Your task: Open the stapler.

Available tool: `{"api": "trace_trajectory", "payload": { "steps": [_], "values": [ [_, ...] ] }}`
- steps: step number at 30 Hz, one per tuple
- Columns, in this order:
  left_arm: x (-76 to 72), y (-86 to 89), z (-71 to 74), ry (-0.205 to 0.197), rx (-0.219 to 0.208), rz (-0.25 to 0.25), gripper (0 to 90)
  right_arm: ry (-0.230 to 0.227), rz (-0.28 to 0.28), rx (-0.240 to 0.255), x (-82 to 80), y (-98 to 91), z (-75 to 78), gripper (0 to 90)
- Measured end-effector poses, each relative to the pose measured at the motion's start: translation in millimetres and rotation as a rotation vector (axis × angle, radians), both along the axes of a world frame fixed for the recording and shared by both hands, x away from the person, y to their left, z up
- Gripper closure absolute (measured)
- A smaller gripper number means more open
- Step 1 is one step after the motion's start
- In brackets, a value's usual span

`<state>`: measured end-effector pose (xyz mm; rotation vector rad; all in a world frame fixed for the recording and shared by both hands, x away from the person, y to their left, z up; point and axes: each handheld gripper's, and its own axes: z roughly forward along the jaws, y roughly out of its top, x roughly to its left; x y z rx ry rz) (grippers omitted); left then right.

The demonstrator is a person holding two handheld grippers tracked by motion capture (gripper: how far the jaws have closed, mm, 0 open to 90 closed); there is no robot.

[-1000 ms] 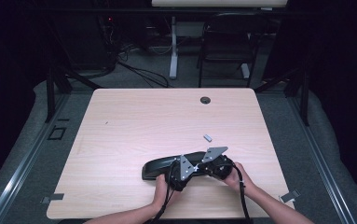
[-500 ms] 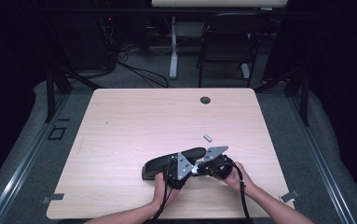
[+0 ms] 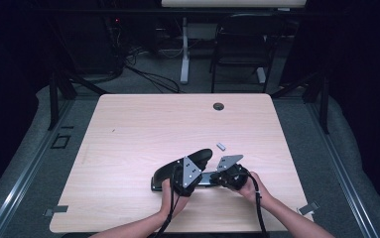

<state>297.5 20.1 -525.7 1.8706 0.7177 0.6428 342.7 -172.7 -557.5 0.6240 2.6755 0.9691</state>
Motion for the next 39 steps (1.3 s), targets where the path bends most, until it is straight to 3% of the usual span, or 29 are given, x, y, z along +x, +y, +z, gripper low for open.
{"api": "trace_trajectory", "payload": {
  "steps": [4,5,7,8,10,11,13,18,39],
  "values": [
    [0.6,2.4,3.3,0.012,-0.018,0.006,90.0,0.0,-0.007,-0.001,0.2,0.2,0.5,90.0],
    [0.5,2.7,3.7,0.012,-0.023,0.007,90.0,0.002,-0.022,0.028,-0.6,1.2,-1.4,90.0],
    [0.4,3.6,5.3,0.013,-0.027,0.006,90.0,0.003,-0.011,0.004,0.3,0.6,0.3,90.0],
    [0.3,4.0,6.1,0.014,-0.029,0.006,90.0,0.002,-0.023,0.029,-0.6,1.5,-1.5,90.0],
    [0.5,4.5,8.0,0.014,-0.038,0.004,90.0,0.005,-0.009,0.004,0.1,0.7,0.4,90.0],
    [0.9,5.4,9.6,0.012,-0.044,0.002,90.0,0.006,-0.021,0.031,-0.8,1.5,-1.4,90.0],
    [1.4,7.1,12.6,0.01,-0.056,0.003,90.0,0.003,-0.011,0.005,-0.1,0.7,0.4,90.0],
    [3.2,11.9,17.7,0.015,-0.076,0.009,90.0,-0.002,-0.011,0.0,-0.2,0.7,1.1,90.0],
    [4.0,23.1,27.4,0.029,-0.075,-0.008,90.0,0.006,-0.015,-0.016,-0.2,2.0,2.3,90.0]
  ]
}}
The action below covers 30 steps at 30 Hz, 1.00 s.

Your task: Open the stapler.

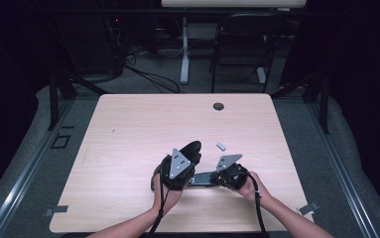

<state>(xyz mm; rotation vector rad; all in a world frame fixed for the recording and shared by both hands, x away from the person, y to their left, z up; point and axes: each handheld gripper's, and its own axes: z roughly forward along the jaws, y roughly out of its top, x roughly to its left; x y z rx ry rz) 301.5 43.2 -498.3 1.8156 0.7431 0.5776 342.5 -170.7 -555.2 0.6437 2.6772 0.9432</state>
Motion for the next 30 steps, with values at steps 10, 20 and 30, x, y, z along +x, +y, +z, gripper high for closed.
{"api": "trace_trajectory", "payload": {
  "steps": [10,20,30],
  "values": [
    [1.3,12.7,9.3,0.01,-0.041,0.024,90.0,-0.005,-0.001,-0.003,0.1,0.0,0.4,90.0],
    [-0.4,20.6,13.9,0.009,-0.051,0.029,90.0,0.0,0.0,-0.004,0.3,0.4,0.4,90.0],
    [-0.9,29.1,18.3,0.001,-0.07,0.048,90.0,-0.004,-0.004,-0.004,-0.1,0.8,0.4,90.0]
  ]
}}
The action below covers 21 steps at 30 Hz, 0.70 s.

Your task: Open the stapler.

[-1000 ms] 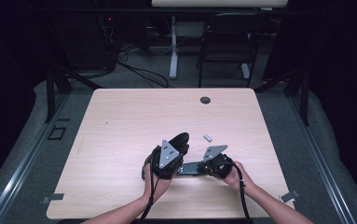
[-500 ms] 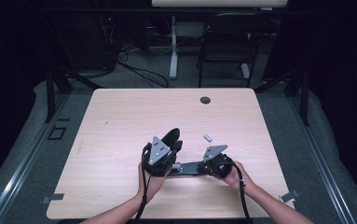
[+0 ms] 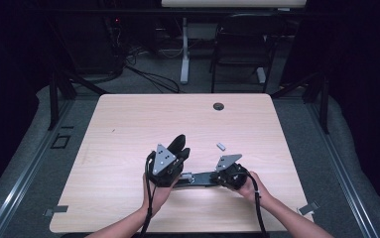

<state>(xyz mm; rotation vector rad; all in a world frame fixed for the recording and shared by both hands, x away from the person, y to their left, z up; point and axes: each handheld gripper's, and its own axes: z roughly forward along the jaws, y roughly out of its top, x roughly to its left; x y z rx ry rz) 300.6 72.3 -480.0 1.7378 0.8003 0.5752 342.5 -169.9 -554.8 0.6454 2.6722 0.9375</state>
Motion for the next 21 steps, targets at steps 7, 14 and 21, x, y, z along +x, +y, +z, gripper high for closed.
{"api": "trace_trajectory", "payload": {
  "steps": [7,14,21],
  "values": [
    [-0.5,6.9,3.0,-0.004,-0.01,0.015,90.0,-0.004,-0.003,-0.001,-0.3,0.3,0.0,90.0],
    [-2.1,9.3,4.5,0.005,-0.019,0.014,90.0,-0.002,-0.004,0.003,-0.4,0.7,-0.6,90.0],
    [-1.8,12.3,7.1,0.005,-0.03,0.027,90.0,-0.004,-0.003,0.004,-0.4,0.7,-0.6,90.0]
  ]
}}
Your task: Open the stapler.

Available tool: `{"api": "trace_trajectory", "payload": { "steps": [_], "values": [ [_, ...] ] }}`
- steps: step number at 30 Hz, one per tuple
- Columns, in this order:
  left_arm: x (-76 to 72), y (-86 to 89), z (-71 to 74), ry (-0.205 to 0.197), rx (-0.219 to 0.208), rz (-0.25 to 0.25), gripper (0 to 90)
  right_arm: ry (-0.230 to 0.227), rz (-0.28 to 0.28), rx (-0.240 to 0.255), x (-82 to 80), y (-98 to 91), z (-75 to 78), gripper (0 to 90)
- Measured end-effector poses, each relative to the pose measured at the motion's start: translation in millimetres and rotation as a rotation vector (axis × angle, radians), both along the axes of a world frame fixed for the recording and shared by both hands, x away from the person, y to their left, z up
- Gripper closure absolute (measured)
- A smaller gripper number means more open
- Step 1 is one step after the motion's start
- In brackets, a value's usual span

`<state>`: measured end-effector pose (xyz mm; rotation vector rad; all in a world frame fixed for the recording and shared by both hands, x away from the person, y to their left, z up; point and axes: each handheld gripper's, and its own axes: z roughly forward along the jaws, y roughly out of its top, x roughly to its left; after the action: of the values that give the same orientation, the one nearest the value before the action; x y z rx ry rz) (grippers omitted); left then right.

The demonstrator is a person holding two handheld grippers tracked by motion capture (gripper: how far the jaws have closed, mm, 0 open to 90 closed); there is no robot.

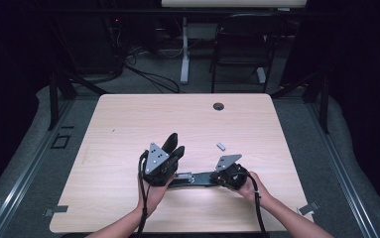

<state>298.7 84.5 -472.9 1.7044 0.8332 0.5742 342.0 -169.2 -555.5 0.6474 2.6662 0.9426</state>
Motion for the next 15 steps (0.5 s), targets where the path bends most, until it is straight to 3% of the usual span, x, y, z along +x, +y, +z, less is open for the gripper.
{"api": "trace_trajectory", "payload": {
  "steps": [15],
  "values": [
    [-5.6,10.8,2.6,-0.012,-0.004,0.025,90.0,-0.002,0.008,-0.015,-0.4,0.3,0.3,90.0]
  ]
}}
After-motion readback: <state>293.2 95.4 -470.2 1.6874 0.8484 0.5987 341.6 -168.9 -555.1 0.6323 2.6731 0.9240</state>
